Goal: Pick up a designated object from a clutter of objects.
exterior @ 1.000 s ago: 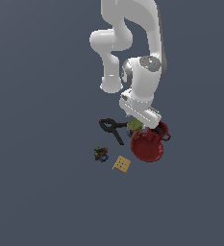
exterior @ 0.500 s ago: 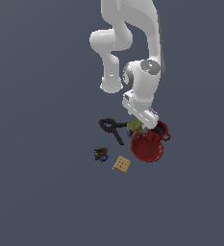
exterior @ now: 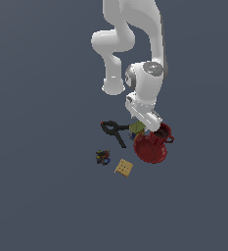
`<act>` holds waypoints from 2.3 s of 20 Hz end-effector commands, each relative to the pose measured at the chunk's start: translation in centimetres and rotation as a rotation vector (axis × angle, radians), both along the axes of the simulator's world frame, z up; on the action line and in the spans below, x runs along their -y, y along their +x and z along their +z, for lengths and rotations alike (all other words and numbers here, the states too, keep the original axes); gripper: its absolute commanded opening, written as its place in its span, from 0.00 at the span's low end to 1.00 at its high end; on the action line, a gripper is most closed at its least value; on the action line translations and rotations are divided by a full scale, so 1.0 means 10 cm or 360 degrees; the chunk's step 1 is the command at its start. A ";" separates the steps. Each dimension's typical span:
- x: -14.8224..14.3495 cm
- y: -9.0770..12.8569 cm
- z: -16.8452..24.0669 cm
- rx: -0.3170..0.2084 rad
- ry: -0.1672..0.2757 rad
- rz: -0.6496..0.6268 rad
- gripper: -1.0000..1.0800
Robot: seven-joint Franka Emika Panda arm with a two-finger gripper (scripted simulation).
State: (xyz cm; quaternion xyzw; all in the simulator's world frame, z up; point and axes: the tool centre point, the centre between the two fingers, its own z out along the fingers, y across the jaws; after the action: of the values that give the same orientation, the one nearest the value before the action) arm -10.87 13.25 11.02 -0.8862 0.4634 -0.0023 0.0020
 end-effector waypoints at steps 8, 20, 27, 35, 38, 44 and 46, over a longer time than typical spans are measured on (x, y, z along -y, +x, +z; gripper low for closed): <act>0.00 -0.03 -0.29 -0.0008 0.0000 -0.0003 0.96; 0.01 -0.03 -0.48 -0.0009 -0.0001 -0.0005 0.00; 0.01 -0.03 -0.48 -0.0009 -0.0001 -0.0005 0.00; 0.02 0.02 -0.36 -0.0003 0.0000 -0.0003 0.00; 0.04 0.06 -0.25 -0.0004 0.0001 -0.0003 0.00; 0.10 0.19 0.09 -0.0005 0.0003 -0.0002 0.00; 0.13 0.24 0.24 -0.0005 0.0004 -0.0002 0.00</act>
State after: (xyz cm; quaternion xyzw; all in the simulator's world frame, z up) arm -8.97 12.15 12.15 -0.8859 0.4640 0.0010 0.0008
